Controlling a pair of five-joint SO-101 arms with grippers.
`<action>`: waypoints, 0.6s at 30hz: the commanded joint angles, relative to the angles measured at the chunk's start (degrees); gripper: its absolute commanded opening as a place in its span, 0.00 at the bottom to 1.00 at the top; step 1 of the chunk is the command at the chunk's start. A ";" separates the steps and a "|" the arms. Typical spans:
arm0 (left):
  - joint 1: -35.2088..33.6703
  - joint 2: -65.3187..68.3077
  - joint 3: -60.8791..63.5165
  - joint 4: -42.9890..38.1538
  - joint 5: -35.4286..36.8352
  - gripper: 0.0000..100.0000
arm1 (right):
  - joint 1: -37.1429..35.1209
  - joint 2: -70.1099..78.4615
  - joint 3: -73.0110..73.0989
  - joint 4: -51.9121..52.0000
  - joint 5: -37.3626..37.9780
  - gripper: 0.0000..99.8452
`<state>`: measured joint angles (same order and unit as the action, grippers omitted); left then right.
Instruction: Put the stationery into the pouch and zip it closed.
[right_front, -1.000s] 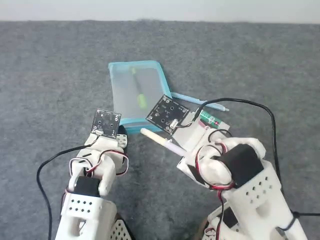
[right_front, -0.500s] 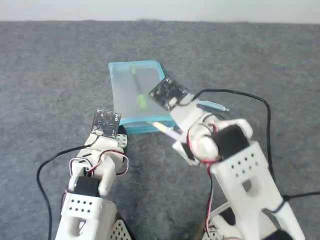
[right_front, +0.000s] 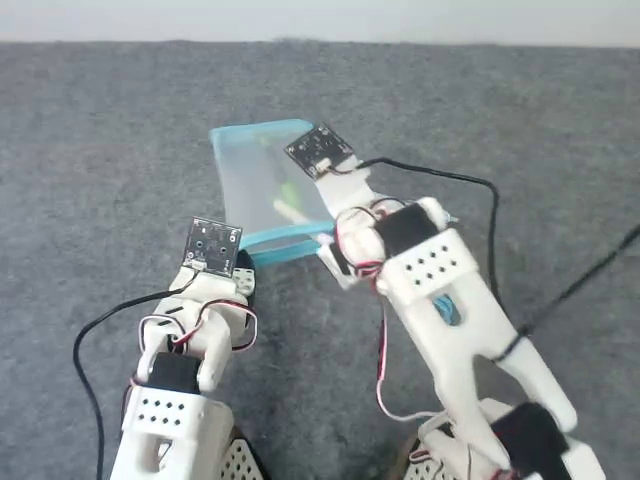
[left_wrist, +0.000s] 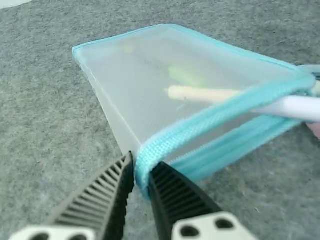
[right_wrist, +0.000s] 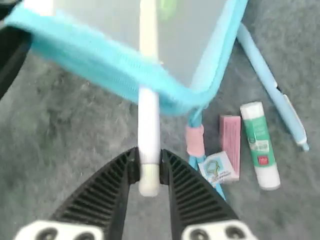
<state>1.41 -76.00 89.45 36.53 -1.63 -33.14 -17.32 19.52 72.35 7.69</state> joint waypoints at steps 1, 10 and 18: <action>-0.35 0.70 -0.31 -2.29 -0.53 0.01 | -2.33 1.54 -0.70 -5.67 -1.58 0.01; -0.18 0.70 -0.31 -2.29 -0.53 0.01 | -8.40 6.46 -0.79 -13.49 -2.02 0.19; -0.44 0.70 -0.31 -2.29 -0.53 0.01 | -7.52 2.68 -0.70 -12.79 -1.41 0.26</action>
<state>1.93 -76.00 89.45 35.91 -1.63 -42.29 -9.85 19.52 59.08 6.37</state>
